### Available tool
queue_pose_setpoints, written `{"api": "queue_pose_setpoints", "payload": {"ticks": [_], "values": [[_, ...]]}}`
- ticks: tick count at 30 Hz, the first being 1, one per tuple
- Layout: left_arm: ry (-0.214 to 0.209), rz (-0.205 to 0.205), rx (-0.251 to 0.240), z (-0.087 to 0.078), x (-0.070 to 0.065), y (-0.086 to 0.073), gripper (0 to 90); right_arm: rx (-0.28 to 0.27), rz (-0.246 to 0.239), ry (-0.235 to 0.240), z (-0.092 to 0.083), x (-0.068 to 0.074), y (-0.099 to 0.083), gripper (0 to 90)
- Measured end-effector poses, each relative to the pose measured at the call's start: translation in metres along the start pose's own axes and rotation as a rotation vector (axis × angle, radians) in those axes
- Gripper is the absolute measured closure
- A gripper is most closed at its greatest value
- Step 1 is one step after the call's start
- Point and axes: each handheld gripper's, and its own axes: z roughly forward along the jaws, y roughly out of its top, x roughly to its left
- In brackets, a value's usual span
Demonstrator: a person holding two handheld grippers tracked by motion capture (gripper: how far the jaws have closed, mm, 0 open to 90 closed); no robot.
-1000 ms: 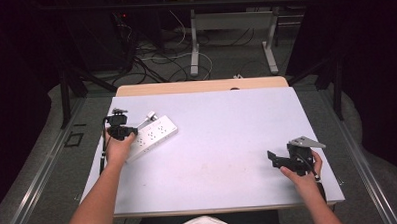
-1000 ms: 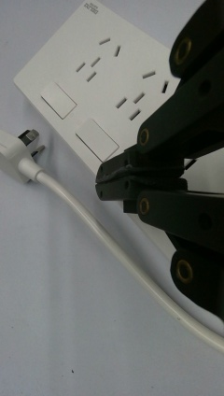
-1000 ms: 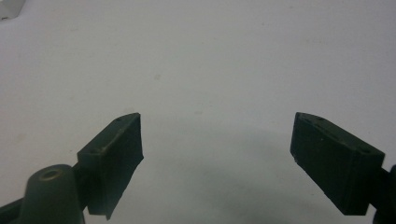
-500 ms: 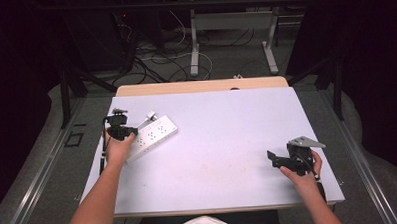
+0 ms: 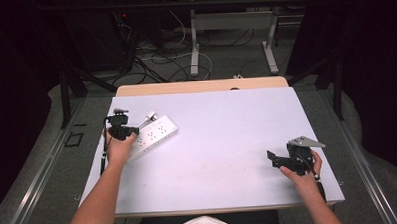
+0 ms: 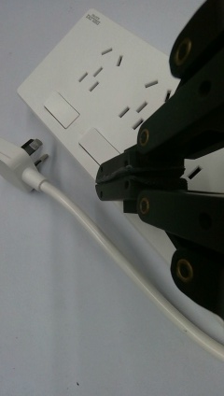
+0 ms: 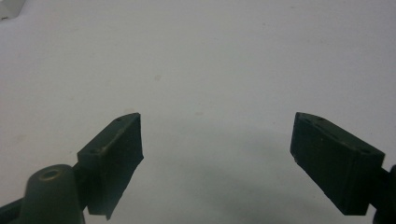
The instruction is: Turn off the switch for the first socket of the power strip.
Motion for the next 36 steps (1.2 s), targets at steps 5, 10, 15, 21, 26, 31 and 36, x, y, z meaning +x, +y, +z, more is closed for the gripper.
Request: {"api": "queue_pose_setpoints", "payload": {"ticks": [5,10,15,21,26,31,36], "values": [[-0.028,-0.007,-0.002,0.0024,-0.0003,-0.0025,90.0,0.001,0.000,0.000,-0.0001,0.0002,0.0000,16.1],[-0.020,0.023,0.009,0.0034,-0.0057,-0.0019,90.0,0.001,-0.008,-0.002,-0.0005,-0.0007,0.0000,16.1],[-0.008,0.022,0.008,0.0038,-0.0073,-0.0011,90.0,-0.003,-0.004,0.000,-0.0004,-0.0013,-0.0001,16.1],[-0.005,0.008,-0.004,0.0043,-0.0076,-0.0018,90.0,-0.004,-0.005,0.000,-0.0004,-0.0016,0.0001,16.1],[0.006,0.015,-0.009,0.0041,-0.0086,-0.0025,90.0,-0.002,-0.002,0.002,-0.0002,-0.0011,0.0001,16.1],[0.010,0.016,-0.007,0.0033,-0.0087,-0.0030,90.0,-0.003,0.002,0.001,-0.0006,-0.0005,0.0007,16.1],[0.011,0.018,-0.007,0.0032,-0.0088,-0.0030,90.0,-0.001,0.000,0.002,0.0001,-0.0001,0.0003,16.1]]}}
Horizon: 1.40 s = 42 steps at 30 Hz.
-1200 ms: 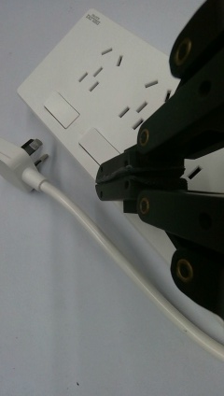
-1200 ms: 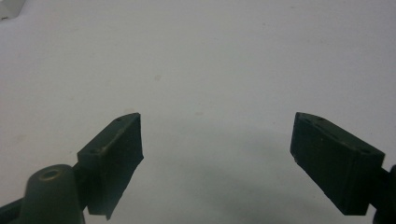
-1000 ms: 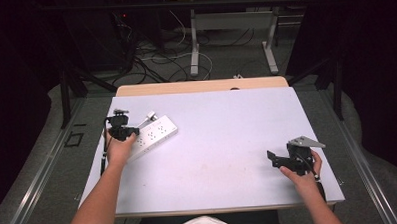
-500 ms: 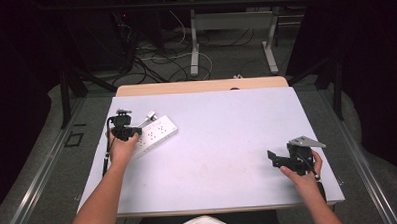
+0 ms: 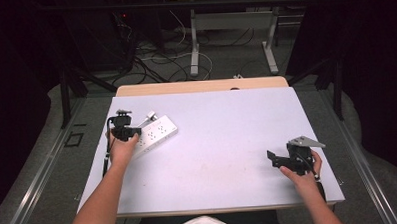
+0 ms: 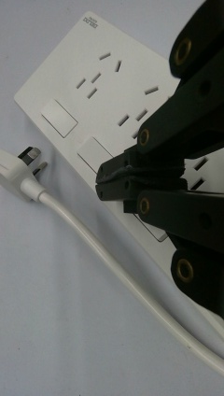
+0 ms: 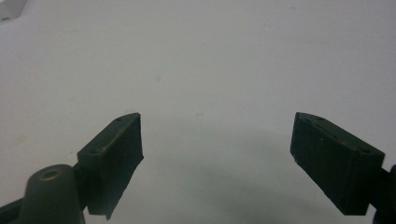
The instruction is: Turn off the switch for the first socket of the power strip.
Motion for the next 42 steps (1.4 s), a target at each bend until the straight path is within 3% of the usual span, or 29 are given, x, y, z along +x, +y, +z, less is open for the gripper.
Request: {"api": "queue_pose_setpoints", "payload": {"ticks": [17,21,29,39,41,42], "values": [[0.021,0.019,0.003,-0.002,-0.002,0.000,89.3,0.001,0.005,0.004,0.000,-0.001,0.000,16.3],[0.024,0.041,0.013,-0.004,-0.003,0.000,85.9,0.003,0.007,0.004,0.001,-0.001,0.000,16.3],[0.025,0.051,-0.014,-0.007,-0.009,-0.001,78.5,0.004,0.009,0.006,0.001,-0.001,0.000,16.4],[-0.004,0.085,-0.025,-0.014,-0.019,-0.004,66.7,0.005,0.010,0.006,0.001,-0.002,0.000,16.4],[-0.020,0.089,-0.009,-0.017,-0.021,-0.004,64.2,0.006,0.010,0.006,0.001,-0.002,0.000,16.5],[-0.020,0.087,-0.028,-0.016,-0.022,-0.005,62.4,0.005,0.009,0.007,0.001,-0.002,0.000,16.5]]}}
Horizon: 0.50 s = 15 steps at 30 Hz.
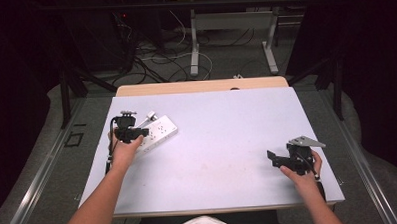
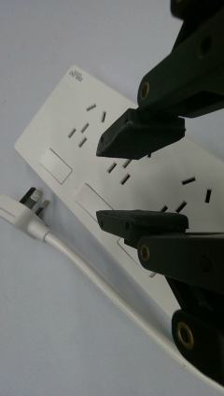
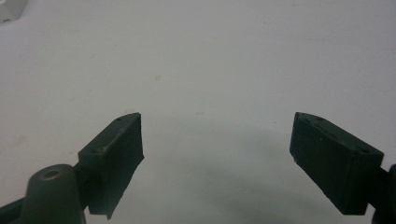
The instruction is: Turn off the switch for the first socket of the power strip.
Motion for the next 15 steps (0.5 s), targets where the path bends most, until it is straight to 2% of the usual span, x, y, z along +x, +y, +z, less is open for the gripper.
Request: {"api": "queue_pose_setpoints", "payload": {"ticks": [3,5,9,15], "values": [[-0.018,-0.001,0.010,-0.004,-0.003,0.000,59.8,-0.001,-0.002,0.000,0.000,0.000,0.000,16.5],[-0.022,-0.004,-0.010,-0.004,-0.005,0.000,56.8,0.002,-0.002,0.001,0.000,0.000,0.000,16.5],[-0.043,-0.007,-0.011,-0.007,-0.007,0.000,52.6,0.002,-0.001,0.002,0.000,0.000,0.000,16.5],[-0.015,0.031,-0.052,-0.011,-0.013,-0.001,45.2,0.000,-0.001,0.001,0.000,0.000,0.000,16.5]]}}
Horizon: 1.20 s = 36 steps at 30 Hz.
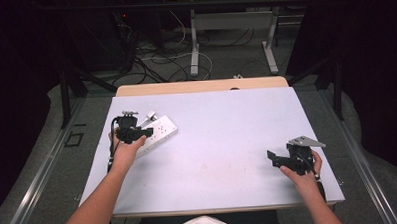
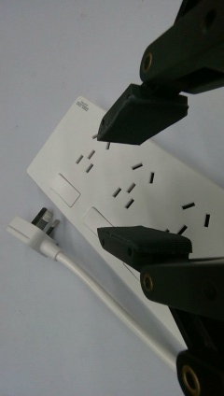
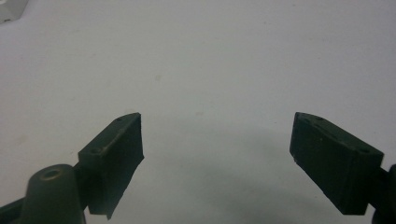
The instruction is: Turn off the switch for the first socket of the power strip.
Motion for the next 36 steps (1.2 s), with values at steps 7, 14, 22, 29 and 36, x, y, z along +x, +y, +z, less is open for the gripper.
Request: {"api": "queue_pose_setpoints", "payload": {"ticks": [7,14,22,29,36], "values": [[0.004,0.057,-0.030,-0.005,-0.005,-0.001,39.5,0.000,0.003,0.001,0.000,0.000,0.000,16.5],[-0.024,0.085,-0.061,-0.012,-0.012,-0.003,36.4,0.001,0.004,0.003,0.000,0.000,0.000,16.5],[-0.073,0.108,-0.099,-0.021,-0.020,-0.008,31.2,0.000,-0.001,0.004,0.000,-0.001,0.000,16.5],[-0.077,0.119,-0.131,-0.028,-0.025,-0.013,24.3,0.001,0.003,0.004,0.000,0.000,0.000,16.5],[-0.107,0.086,-0.135,-0.035,-0.030,-0.019,12.2,0.001,0.004,0.005,0.000,0.000,0.000,16.5]]}}
